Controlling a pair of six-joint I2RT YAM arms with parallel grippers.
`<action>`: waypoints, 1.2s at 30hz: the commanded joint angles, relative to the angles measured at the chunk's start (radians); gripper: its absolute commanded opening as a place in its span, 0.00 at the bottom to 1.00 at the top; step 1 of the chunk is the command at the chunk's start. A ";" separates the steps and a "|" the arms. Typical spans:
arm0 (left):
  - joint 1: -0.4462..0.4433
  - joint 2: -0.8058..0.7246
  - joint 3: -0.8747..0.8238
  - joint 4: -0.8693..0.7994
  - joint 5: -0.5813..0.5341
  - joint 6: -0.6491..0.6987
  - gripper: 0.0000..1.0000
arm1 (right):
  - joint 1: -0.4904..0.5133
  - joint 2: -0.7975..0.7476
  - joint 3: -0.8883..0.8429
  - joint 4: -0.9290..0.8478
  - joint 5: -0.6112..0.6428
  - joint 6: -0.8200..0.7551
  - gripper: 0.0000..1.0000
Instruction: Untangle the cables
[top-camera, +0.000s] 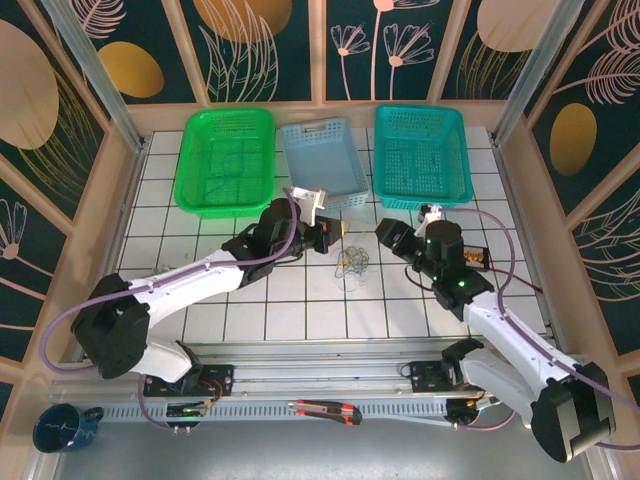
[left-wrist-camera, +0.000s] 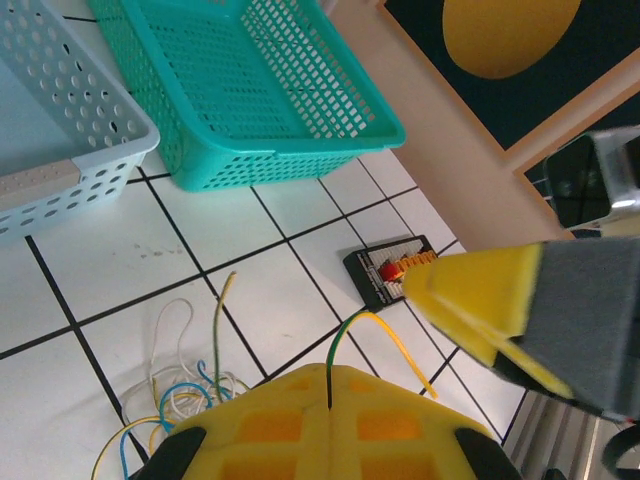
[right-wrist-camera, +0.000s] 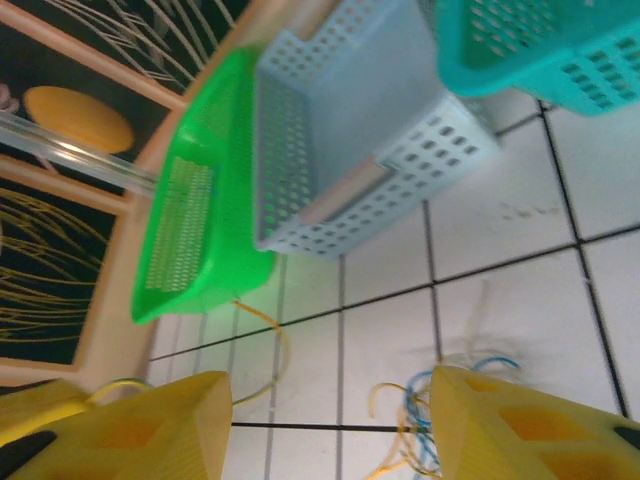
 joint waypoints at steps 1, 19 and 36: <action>-0.005 -0.021 -0.015 0.059 -0.010 -0.021 0.00 | -0.005 0.007 0.049 0.047 -0.110 -0.074 0.54; -0.004 -0.015 -0.004 0.071 0.013 -0.024 0.00 | 0.011 0.220 0.106 0.218 -0.300 -0.076 0.42; -0.004 0.011 -0.023 0.099 0.050 -0.014 0.00 | 0.002 0.243 0.266 0.093 -0.269 -0.181 0.00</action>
